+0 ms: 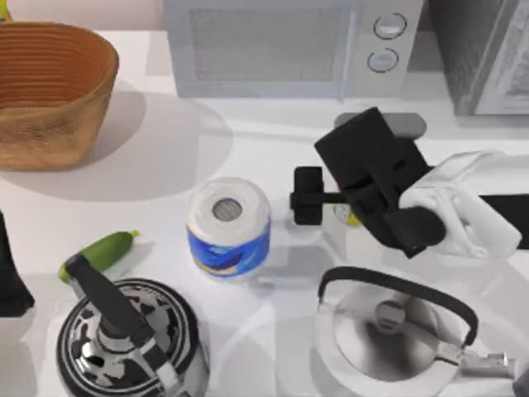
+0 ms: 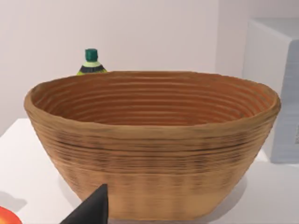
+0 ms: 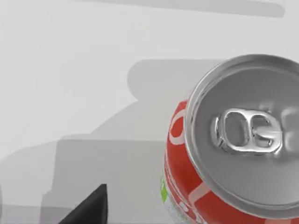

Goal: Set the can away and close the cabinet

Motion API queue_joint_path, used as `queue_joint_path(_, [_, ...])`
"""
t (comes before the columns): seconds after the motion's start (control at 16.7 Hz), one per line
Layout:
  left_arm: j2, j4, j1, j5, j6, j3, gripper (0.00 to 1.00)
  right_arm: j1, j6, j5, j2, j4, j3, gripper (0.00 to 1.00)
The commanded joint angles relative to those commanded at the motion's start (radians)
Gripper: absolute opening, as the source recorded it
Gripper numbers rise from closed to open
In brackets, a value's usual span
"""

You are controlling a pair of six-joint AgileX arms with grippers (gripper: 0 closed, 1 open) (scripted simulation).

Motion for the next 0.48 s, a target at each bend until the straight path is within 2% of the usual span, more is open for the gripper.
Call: queue_joint_path(0.48, [0.0,0.0,0.0,0.0,0.0,0.0,1.0,-0.064,-0.056,-0.036,0.181,0.138,0.067,1.0])
